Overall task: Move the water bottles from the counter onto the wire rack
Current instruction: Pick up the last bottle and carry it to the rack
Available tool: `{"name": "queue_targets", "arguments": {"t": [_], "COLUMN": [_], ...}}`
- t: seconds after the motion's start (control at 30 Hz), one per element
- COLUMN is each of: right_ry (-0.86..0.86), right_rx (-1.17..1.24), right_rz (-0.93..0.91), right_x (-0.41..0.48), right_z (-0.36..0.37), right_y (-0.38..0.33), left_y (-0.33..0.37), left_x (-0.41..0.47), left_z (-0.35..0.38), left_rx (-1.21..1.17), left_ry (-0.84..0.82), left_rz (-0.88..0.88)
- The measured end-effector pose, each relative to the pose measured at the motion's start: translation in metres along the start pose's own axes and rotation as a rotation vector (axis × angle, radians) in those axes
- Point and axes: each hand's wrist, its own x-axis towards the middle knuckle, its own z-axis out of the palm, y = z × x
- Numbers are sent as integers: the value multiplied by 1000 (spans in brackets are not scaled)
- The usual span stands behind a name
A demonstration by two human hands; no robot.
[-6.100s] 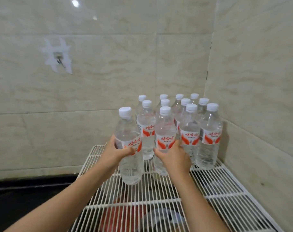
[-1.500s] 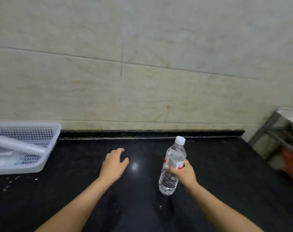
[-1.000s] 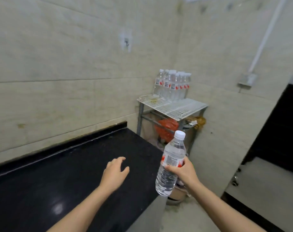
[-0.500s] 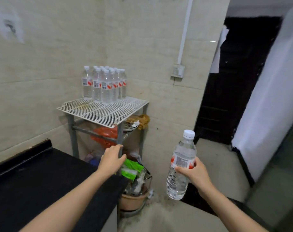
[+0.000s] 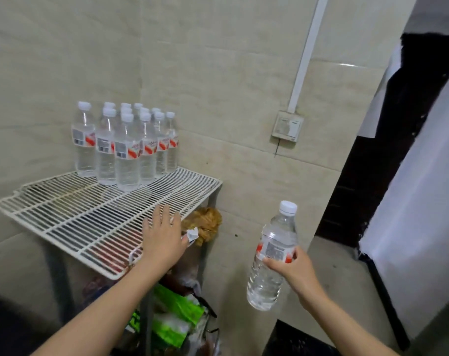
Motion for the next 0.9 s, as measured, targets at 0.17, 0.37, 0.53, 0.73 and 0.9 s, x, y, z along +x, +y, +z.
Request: {"name": "queue_targets", "arguments": {"t": [0.17,0.37,0.53,0.73,0.9], "right_ry": [-11,-88,-263,-412,-460], "right_rx": [112,247,154,98,11], "right_rz": [-142,-341,-378,-330,-361], "right_x": [96,237,320,370,390], "right_z": [20,85,161,217,236], "right_y": [-31,-89,-122,-115,-100], "left_y": [2,3,8,30,42], "left_x": [26,35,37,27,18], "left_z": [23,32,35,68,84], "left_rx": [207,309,368,372,498], "left_ry": [-41,-43,10,224,271], "left_rz": [-166,-278,-328,-553,-694]}}
